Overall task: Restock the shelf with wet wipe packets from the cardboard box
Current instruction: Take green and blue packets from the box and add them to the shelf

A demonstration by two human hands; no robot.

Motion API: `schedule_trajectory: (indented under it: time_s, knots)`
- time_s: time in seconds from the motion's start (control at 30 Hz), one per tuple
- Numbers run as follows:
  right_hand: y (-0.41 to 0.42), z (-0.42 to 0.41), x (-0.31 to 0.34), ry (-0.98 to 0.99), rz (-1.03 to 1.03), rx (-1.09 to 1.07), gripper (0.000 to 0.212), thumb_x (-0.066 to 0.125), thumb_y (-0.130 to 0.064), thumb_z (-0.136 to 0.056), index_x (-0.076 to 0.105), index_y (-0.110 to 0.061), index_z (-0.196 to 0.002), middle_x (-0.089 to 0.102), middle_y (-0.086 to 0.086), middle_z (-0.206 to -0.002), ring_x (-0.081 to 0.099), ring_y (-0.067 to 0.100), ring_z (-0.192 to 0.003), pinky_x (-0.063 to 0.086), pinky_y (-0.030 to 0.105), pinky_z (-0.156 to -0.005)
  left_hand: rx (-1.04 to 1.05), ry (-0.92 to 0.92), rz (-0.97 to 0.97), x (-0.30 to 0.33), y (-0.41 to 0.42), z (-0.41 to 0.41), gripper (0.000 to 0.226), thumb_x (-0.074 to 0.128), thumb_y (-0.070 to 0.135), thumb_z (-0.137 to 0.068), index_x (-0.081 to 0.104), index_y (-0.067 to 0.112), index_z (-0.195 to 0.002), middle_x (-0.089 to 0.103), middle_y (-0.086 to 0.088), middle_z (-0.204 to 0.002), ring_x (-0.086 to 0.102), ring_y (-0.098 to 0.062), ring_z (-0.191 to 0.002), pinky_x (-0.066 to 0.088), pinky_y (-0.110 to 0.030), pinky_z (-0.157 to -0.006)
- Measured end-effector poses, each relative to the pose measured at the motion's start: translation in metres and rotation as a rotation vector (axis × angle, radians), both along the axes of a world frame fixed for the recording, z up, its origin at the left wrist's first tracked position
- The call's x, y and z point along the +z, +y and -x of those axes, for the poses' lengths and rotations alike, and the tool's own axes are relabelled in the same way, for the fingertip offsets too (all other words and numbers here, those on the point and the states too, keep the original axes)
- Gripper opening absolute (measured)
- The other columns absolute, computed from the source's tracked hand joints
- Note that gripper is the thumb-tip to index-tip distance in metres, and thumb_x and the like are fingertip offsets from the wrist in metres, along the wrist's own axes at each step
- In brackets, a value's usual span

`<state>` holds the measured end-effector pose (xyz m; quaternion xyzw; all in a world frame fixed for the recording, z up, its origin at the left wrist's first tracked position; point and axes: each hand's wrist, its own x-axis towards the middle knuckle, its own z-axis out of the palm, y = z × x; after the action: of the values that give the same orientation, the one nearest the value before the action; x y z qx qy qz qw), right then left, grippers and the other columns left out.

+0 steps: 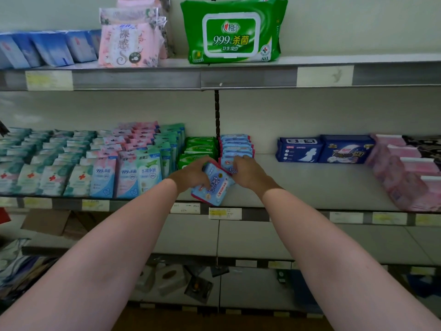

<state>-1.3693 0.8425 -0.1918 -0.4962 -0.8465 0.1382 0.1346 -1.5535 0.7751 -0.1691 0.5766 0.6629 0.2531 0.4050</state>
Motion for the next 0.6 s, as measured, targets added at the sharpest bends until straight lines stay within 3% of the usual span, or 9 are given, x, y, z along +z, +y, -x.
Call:
schedule_trajectory:
  time_s: [0.13, 0.23, 0.33, 0.4, 0.5, 0.6]
  knots:
    - [0.005, -0.012, -0.002, -0.038, -0.028, -0.026, 0.038, 0.065, -0.021, -0.092, 0.054, -0.005, -0.124, 0.055, 0.017, -0.125, 0.052, 0.032, -0.113, 0.047, 0.037, -0.090, -0.014, -0.001, 0.001, 0.003, 0.007, -0.001, 0.058, 0.076, -0.010, -0.070, 0.055, 0.026, -0.110, 0.064, -0.007, -0.111, 0.066, -0.025, -0.098, 0.059, -0.039, -0.069]
    - [0.007, -0.018, -0.002, -0.052, -0.046, -0.046, 0.038, 0.065, -0.022, -0.092, 0.053, -0.005, -0.123, 0.054, 0.017, -0.124, 0.051, 0.032, -0.113, 0.045, 0.038, -0.090, -0.040, 0.044, -0.024, 0.003, 0.011, -0.007, 0.063, 0.079, -0.007, -0.070, 0.050, 0.019, -0.120, 0.061, -0.010, -0.117, 0.065, -0.028, -0.102, 0.059, -0.045, -0.079]
    - [0.008, -0.024, 0.000, -0.042, -0.064, -0.055, 0.036, 0.062, -0.023, -0.092, 0.053, -0.005, -0.122, 0.055, 0.018, -0.122, 0.052, 0.033, -0.111, 0.045, 0.038, -0.090, -0.110, 0.231, -0.075, 0.003, 0.021, -0.023, 0.064, 0.080, -0.003, -0.071, 0.052, 0.009, -0.128, 0.058, -0.010, -0.122, 0.060, -0.026, -0.107, 0.055, -0.041, -0.088]
    - [0.008, -0.028, 0.000, -0.022, -0.062, -0.060, 0.040, 0.062, -0.027, -0.092, 0.052, -0.006, -0.124, 0.055, 0.019, -0.122, 0.052, 0.035, -0.112, 0.046, 0.040, -0.090, -0.190, 0.367, -0.136, 0.003, 0.029, -0.038, 0.060, 0.079, -0.002, -0.073, 0.055, 0.004, -0.128, 0.059, -0.009, -0.119, 0.058, -0.022, -0.104, 0.051, -0.033, -0.085]
    - [0.006, -0.036, -0.001, -0.010, -0.042, -0.097, 0.054, 0.065, -0.026, -0.090, 0.045, -0.007, -0.136, 0.052, 0.019, -0.125, 0.050, 0.036, -0.115, 0.046, 0.042, -0.092, -0.273, 0.486, -0.244, 0.001, 0.042, -0.058, 0.049, 0.073, -0.007, -0.074, 0.059, -0.001, -0.121, 0.062, -0.015, -0.120, 0.059, -0.028, -0.108, 0.049, -0.033, -0.089]
    - [0.008, -0.047, -0.004, 0.028, -0.003, -0.155, 0.056, 0.067, -0.025, -0.089, 0.043, -0.007, -0.137, 0.051, 0.019, -0.127, 0.049, 0.035, -0.118, 0.046, 0.043, -0.095, -0.299, 0.607, -0.353, -0.003, 0.054, -0.067, 0.046, 0.063, -0.007, -0.079, 0.060, 0.004, -0.123, 0.061, -0.014, -0.122, 0.058, -0.030, -0.111, 0.043, -0.027, -0.084]
